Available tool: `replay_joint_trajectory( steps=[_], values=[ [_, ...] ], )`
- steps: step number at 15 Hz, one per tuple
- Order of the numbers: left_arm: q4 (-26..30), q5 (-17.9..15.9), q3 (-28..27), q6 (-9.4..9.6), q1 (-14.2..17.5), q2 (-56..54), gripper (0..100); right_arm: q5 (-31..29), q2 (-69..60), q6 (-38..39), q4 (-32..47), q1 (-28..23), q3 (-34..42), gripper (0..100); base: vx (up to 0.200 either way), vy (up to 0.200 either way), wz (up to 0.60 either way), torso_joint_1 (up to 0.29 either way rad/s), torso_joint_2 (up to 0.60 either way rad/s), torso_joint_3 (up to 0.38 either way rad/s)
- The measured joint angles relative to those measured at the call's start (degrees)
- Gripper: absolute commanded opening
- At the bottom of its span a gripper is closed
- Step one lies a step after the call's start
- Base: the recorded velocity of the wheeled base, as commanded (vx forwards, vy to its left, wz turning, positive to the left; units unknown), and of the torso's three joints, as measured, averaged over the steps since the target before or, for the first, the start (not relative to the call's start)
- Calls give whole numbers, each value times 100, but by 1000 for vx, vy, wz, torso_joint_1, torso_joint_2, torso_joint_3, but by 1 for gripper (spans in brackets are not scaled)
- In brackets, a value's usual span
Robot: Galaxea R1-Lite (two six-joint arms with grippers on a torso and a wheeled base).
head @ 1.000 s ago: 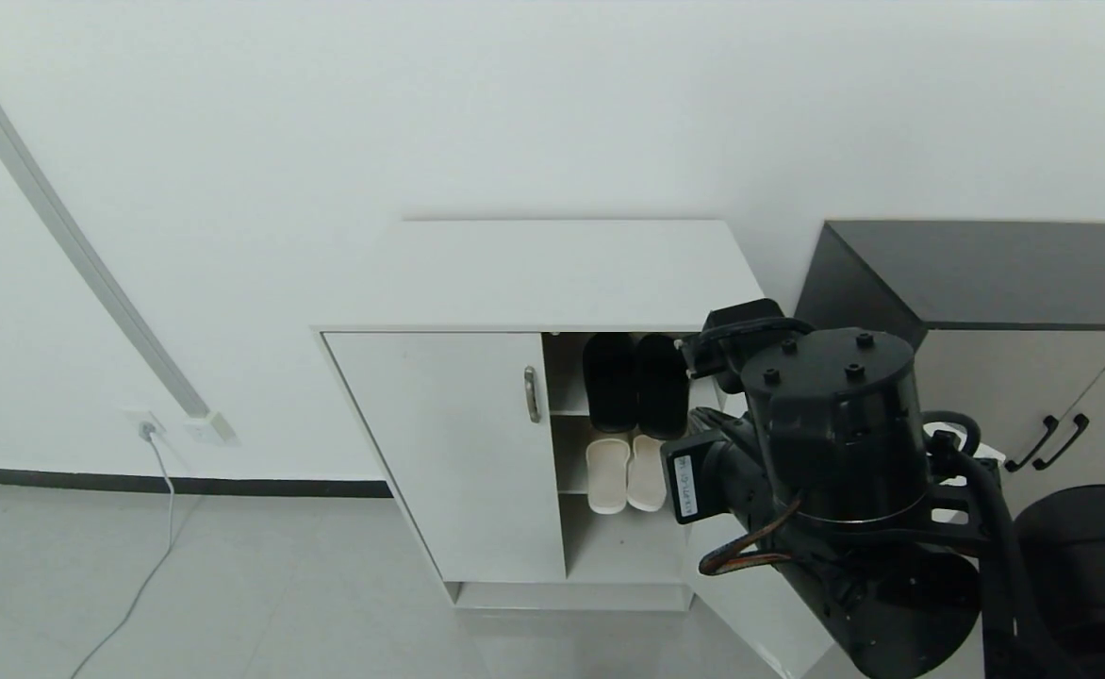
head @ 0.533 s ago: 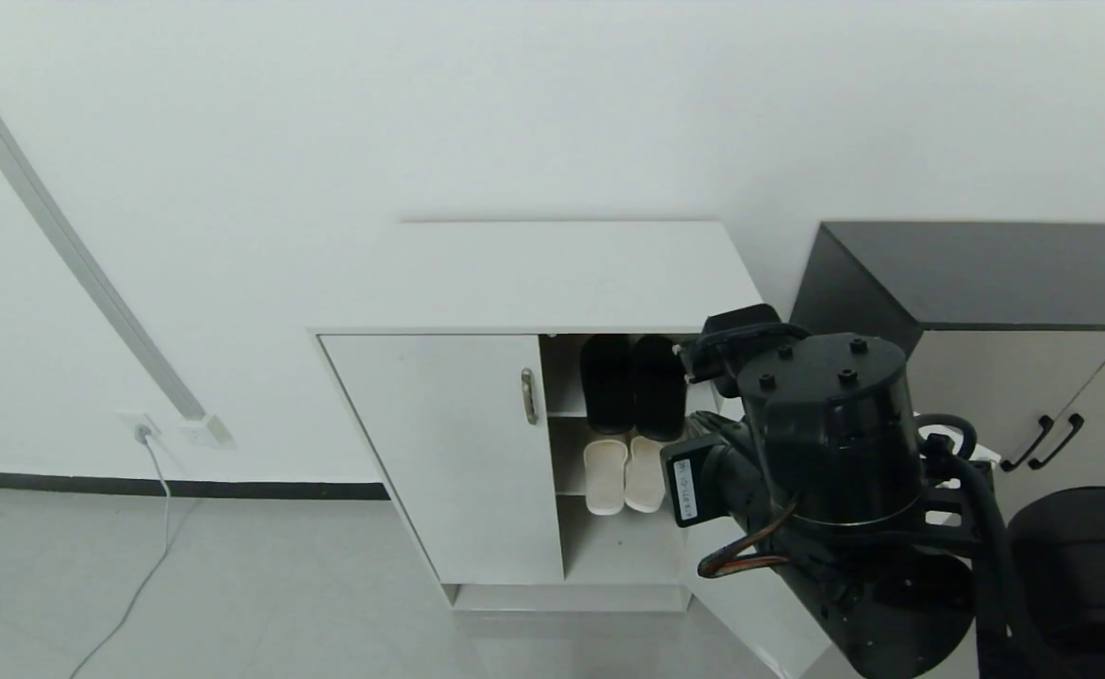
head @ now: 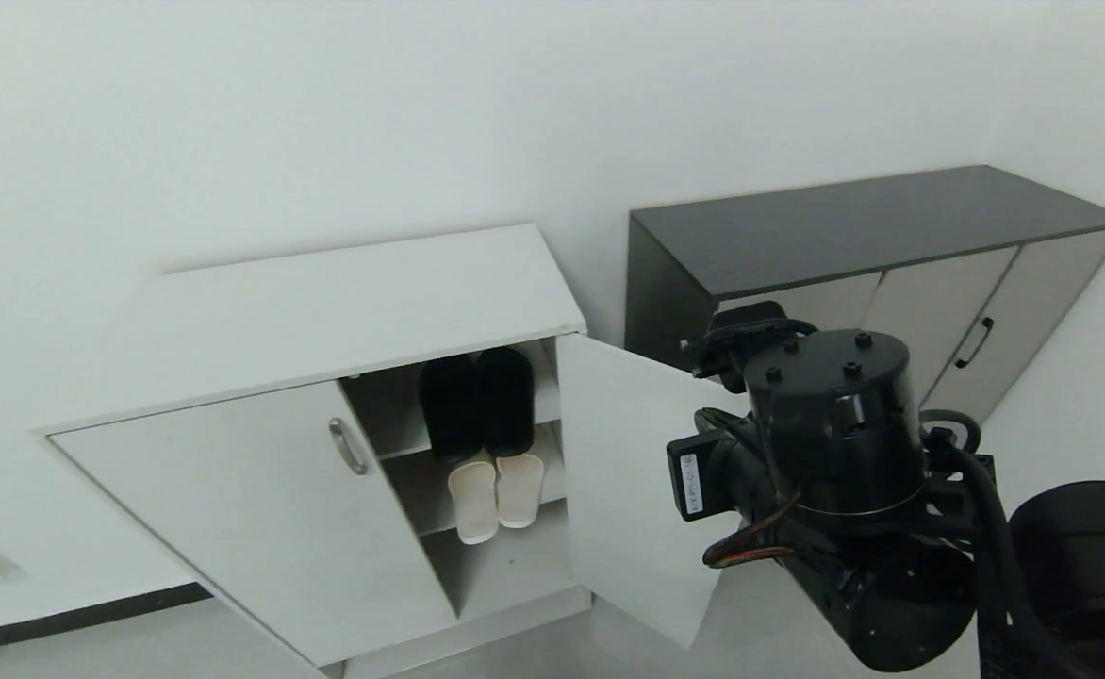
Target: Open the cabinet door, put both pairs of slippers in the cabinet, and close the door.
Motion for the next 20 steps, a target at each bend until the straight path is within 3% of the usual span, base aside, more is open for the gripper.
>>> replay_joint_trajectory(
  steps=[10,20],
  values=[
    [0,2,0,-1,-2,0,0,0,-2,-43,-2,-18,0,0,0,0,0,0,0,0],
    [0,6,0,-6,-5,0,0,-10,-2,-60,-6,-44,0,0,0,0,0,177,-389,-213]
  ],
)
